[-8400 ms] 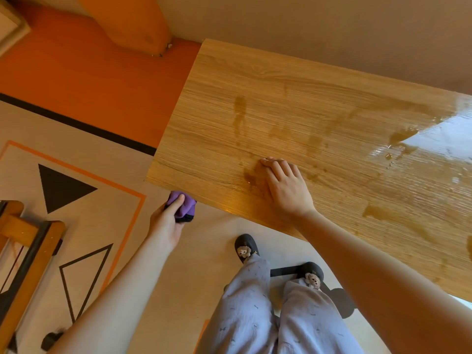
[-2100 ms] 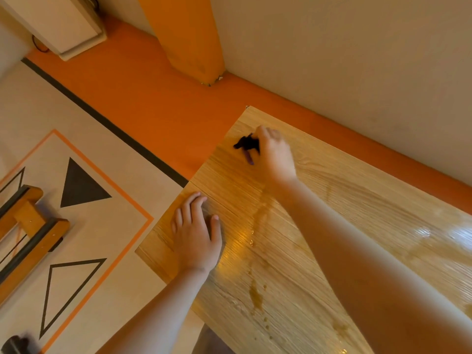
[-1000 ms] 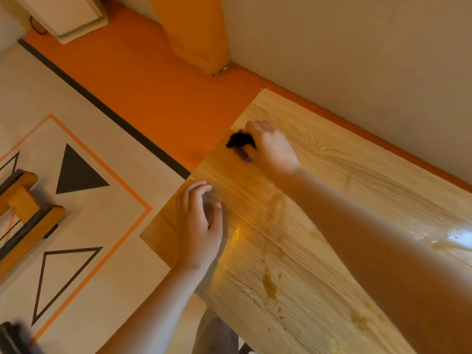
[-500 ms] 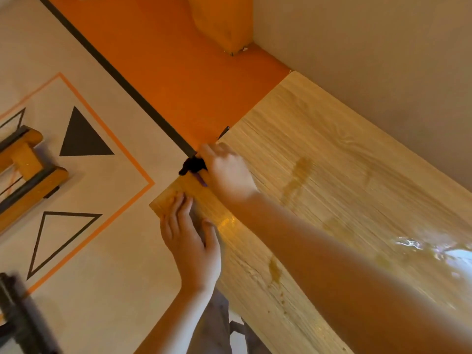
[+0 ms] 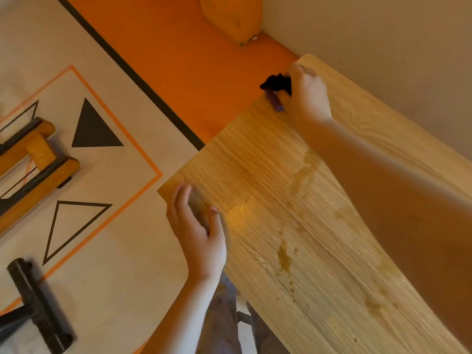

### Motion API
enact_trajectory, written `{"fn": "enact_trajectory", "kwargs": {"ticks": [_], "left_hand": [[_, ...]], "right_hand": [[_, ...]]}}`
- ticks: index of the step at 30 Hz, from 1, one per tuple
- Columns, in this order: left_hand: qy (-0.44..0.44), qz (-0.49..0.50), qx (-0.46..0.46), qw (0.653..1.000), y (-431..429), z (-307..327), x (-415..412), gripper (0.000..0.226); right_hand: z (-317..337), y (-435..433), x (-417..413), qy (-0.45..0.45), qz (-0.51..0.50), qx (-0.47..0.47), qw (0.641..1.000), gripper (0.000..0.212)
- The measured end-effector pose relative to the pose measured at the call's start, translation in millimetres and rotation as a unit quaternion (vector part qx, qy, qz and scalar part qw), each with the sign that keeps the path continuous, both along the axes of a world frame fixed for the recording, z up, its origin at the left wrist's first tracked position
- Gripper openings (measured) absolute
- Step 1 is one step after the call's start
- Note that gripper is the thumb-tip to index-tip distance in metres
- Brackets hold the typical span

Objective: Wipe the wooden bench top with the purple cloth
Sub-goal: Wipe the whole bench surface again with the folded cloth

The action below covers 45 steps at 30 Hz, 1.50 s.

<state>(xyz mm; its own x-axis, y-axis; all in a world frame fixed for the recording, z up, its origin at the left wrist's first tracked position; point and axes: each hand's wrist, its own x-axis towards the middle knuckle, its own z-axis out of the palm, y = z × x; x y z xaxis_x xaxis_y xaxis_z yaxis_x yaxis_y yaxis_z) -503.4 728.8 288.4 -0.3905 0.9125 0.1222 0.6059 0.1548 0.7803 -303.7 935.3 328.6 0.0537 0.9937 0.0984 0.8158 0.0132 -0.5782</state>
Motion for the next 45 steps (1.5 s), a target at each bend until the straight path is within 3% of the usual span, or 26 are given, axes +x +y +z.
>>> {"fn": "enact_trajectory", "kwargs": {"ticks": [3,6,14,22,29,37,40,45], "left_hand": [[-0.111,0.124,-0.009,0.986,-8.6,0.5,6.2,0.066],[-0.247,0.177,-0.075,0.95,-23.0,10.6,26.6,0.054],[-0.295,0.203,-0.122,0.926,-38.1,13.0,45.8,0.035],[-0.33,0.245,-0.136,0.901,-39.3,22.8,53.2,0.037],[-0.396,0.274,-0.182,0.857,-36.0,26.6,52.1,0.048],[-0.37,0.275,-0.141,0.876,-36.4,23.1,51.3,0.043],[-0.388,0.273,-0.171,0.864,-40.1,18.7,49.3,0.045],[-0.402,0.281,-0.185,0.851,-41.4,14.3,47.5,0.047]], "right_hand": [[4.2,-18.5,-26.8,0.012,0.032,-0.004,0.999,0.02],[3.0,-54.1,-67.8,0.03,0.115,-0.016,0.993,0.029],[-9.1,-133.8,-161.8,0.094,0.325,0.026,0.941,0.013],[0.5,-74.0,-148.8,0.099,0.311,-0.037,0.944,0.009],[-0.3,-91.4,-155.4,0.096,0.428,-0.094,0.894,0.012],[9.2,-121.4,-101.2,0.075,0.504,-0.154,0.847,0.011],[11.0,-106.4,-110.9,0.065,0.495,-0.149,0.854,0.008],[-0.5,-96.8,-136.5,0.094,0.389,-0.082,0.913,0.013]]}}
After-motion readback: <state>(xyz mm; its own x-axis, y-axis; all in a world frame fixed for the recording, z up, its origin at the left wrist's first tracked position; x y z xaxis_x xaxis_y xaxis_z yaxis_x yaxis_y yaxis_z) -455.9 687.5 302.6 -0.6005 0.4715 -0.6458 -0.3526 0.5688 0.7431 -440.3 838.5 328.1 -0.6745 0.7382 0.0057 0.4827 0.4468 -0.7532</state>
